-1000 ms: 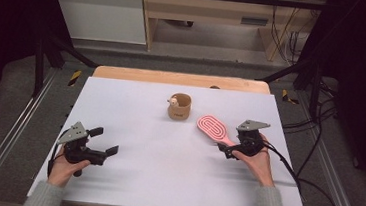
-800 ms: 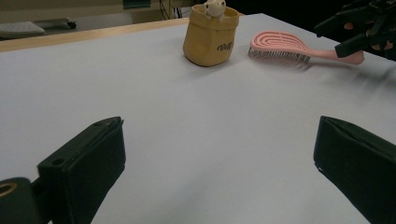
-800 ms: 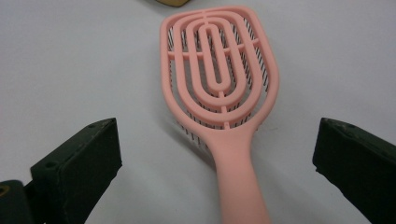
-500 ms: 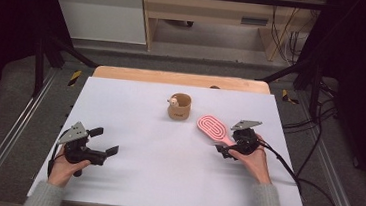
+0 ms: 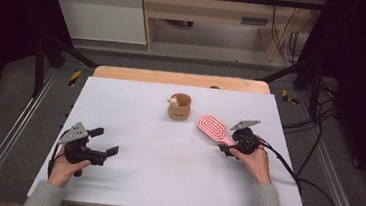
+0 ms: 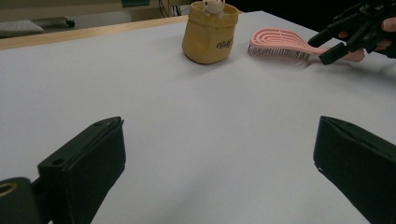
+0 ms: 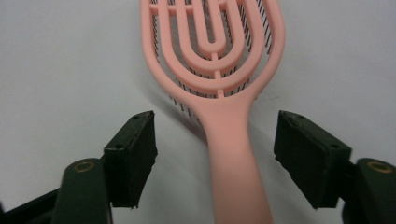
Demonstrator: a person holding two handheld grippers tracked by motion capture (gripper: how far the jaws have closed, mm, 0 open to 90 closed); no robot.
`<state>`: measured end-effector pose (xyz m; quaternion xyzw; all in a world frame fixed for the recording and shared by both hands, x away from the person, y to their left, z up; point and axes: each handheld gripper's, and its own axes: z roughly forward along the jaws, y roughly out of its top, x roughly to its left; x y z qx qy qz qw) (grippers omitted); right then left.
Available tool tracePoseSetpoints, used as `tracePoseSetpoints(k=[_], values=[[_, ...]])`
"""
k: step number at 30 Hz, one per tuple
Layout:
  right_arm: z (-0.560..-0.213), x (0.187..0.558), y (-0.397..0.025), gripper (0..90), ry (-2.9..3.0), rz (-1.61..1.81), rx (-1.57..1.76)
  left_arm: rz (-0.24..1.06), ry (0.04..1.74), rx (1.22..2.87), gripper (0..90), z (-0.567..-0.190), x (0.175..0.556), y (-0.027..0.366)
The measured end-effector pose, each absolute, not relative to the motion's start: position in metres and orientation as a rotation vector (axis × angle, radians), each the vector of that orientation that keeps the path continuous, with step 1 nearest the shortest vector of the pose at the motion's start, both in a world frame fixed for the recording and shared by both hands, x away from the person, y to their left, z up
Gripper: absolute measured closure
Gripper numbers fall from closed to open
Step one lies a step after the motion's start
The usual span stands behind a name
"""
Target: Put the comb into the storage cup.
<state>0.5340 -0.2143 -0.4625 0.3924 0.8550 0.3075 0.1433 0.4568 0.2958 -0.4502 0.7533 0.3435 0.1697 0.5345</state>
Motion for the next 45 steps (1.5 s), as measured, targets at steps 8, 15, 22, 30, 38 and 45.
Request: tracePoseSetpoints(k=[8, 15, 22, 30, 38, 45], values=[[-0.4638, 0.5362, -0.2148, 46.6, 2.486, 0.863, 1.116, 0.403, 0.818, 1.796, 2.3, -0.4504, 0.4569, 0.2958], [-0.4641, 0.5371, -0.215, 58.6, 2.495, 0.845, 1.107, 0.403, 0.817, 1.796, 2.4, -0.4504, 0.4569, 0.2958], [-0.464, 0.5368, -0.2154, 64.3, 2.489, 0.836, 1.101, 0.403, 0.815, 1.797, 2.4, -0.4505, 0.4568, 0.2957], [-0.463, 0.536, -0.2154, 68.3, 2.499, 0.829, 1.115, 0.403, 0.814, 1.797, 2.5, -0.4502, 0.4566, 0.2956], [-0.4642, 0.5373, -0.2139, 61.1, 2.499, 0.826, 1.12, 0.403, 0.814, 1.798, 2.5, -0.4503, 0.4567, 0.2955], [-0.4649, 0.5391, -0.2115, 67.4, 2.507, 0.812, 1.13, 0.403, 0.813, 1.797, 2.6, -0.4503, 0.4568, 0.2957]])
